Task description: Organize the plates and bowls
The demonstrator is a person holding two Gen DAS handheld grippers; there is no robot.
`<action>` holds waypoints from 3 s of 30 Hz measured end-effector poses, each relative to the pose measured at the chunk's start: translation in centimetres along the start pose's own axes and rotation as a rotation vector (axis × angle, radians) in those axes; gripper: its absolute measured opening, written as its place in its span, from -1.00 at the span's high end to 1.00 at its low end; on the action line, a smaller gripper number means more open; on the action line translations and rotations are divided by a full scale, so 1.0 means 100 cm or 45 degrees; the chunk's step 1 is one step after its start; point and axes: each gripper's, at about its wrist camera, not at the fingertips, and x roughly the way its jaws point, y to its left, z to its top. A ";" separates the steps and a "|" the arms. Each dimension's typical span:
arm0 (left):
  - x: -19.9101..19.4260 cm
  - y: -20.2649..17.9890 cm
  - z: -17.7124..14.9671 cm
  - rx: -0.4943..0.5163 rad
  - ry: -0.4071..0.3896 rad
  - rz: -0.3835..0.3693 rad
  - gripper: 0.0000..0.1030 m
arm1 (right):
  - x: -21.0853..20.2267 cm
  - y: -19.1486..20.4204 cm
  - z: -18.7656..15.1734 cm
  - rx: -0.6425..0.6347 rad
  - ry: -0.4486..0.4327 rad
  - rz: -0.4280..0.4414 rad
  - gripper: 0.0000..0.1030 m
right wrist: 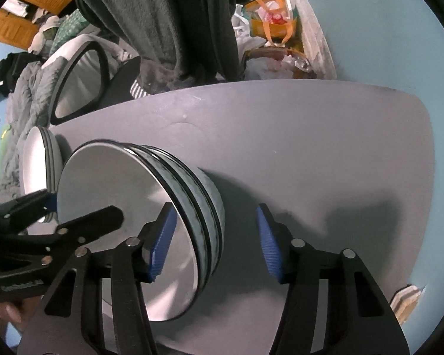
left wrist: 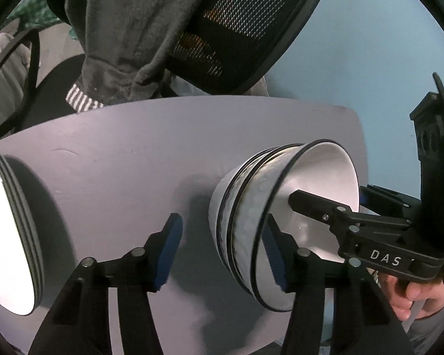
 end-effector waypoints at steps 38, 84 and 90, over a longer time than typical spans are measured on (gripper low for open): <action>-0.035 0.076 -0.066 -0.132 0.038 0.052 0.52 | 0.038 0.099 -0.029 -0.099 0.091 0.040 0.49; -0.049 0.142 -0.107 -0.166 0.081 -0.055 0.51 | 0.060 0.132 -0.052 -0.019 0.130 0.104 0.63; -0.050 0.137 -0.108 -0.149 0.061 -0.026 0.54 | 0.057 0.133 -0.055 -0.036 0.115 0.091 0.63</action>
